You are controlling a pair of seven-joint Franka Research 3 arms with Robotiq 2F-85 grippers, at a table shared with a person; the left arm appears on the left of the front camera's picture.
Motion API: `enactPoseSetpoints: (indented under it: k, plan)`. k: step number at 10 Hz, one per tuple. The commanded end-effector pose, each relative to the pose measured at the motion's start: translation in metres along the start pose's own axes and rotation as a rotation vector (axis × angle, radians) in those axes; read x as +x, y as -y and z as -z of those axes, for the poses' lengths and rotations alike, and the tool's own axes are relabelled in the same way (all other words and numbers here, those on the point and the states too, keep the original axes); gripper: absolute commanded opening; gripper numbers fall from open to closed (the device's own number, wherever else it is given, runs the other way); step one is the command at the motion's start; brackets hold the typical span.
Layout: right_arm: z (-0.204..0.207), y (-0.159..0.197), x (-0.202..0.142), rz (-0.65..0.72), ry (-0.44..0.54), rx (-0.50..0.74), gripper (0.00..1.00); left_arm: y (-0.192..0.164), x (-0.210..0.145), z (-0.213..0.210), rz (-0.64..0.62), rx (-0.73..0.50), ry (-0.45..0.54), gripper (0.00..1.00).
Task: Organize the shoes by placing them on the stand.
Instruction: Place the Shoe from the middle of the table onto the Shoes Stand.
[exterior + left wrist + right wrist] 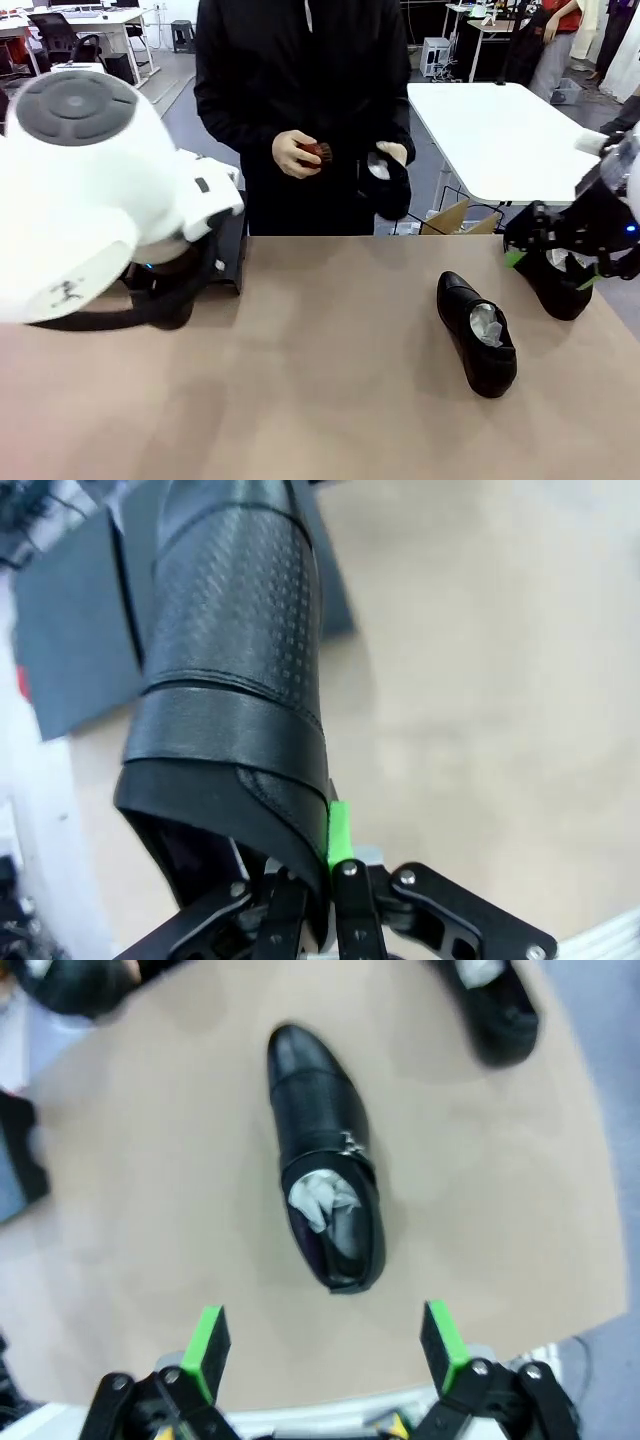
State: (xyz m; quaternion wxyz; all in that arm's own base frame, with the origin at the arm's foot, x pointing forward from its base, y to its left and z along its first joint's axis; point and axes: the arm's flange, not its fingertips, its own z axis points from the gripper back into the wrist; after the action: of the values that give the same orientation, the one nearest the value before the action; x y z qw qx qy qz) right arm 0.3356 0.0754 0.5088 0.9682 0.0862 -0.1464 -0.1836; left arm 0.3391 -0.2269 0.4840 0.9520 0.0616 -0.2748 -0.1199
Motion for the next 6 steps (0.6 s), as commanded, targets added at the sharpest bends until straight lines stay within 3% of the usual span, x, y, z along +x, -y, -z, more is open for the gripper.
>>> enactPoseSetpoints:
  k: [1, 3, 6]
  plan:
    - [0.004, 0.038, 0.015, -0.009, -0.038, -0.021, 1.0, -0.028, 0.019, 0.026, 0.03, -0.07, 0.139, 0.0]
    - [0.015, 0.073, 0.034, 0.028, -0.094, -0.066, 1.0, -0.057, 0.033, 0.059, -0.004, -0.051, 0.108, 0.0]
    - [0.023, 0.124, 0.033, 0.189, -0.129, -0.089, 1.0, -0.093, 0.051, 0.073, -0.006, -0.011, 0.096, 0.0]
